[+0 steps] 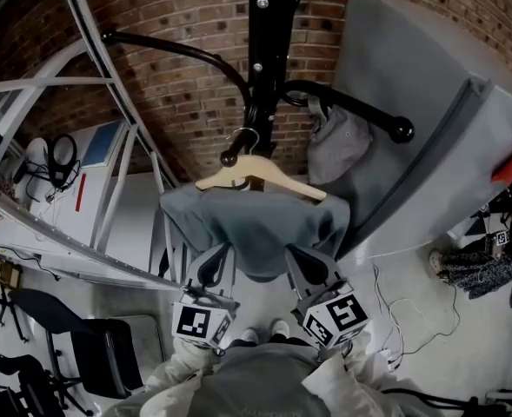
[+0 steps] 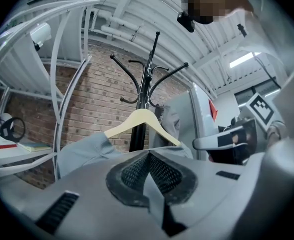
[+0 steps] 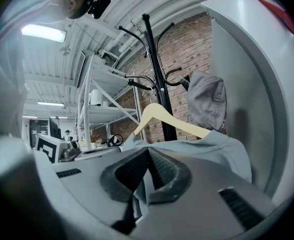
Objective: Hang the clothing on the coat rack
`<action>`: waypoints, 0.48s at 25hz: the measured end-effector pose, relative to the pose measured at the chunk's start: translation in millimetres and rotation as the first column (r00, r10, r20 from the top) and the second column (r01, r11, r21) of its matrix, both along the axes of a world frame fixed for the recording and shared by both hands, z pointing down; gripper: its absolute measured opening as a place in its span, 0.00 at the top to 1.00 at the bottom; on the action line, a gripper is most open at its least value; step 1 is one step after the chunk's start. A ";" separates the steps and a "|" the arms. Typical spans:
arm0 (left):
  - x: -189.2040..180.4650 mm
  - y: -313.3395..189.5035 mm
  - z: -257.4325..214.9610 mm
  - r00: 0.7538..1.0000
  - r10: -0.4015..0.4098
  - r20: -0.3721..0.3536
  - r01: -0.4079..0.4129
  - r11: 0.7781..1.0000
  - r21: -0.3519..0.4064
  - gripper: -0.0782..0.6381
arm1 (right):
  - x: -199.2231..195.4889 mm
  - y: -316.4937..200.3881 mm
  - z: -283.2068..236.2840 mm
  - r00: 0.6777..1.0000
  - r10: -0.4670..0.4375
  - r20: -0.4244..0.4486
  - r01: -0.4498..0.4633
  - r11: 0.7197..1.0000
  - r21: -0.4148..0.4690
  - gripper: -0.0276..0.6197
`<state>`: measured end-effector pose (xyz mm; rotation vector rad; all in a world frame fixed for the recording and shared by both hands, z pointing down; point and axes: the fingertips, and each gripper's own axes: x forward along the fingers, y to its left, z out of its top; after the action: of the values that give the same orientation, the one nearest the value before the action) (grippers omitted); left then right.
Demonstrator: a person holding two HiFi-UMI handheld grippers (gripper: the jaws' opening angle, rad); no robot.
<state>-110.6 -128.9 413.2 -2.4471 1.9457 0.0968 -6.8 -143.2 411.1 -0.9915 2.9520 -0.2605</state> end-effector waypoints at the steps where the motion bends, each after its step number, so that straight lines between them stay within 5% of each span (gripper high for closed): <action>1: -2.9 3.8 1.6 1.000 0.001 0.001 -0.001 1.000 -0.006 0.88 | -2.3 4.2 1.4 1.000 0.003 0.005 -0.003 1.000 -0.003 0.92; 12: -38.7 56.5 5.5 0.996 0.090 -0.015 -0.090 0.996 -0.012 0.88 | -53.1 60.2 -2.7 0.999 0.051 -0.018 -0.051 0.999 0.012 0.92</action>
<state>-149.3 -72.4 418.7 -2.5490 1.8470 0.1028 -59.9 -83.0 408.3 -1.0718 2.9360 -0.2336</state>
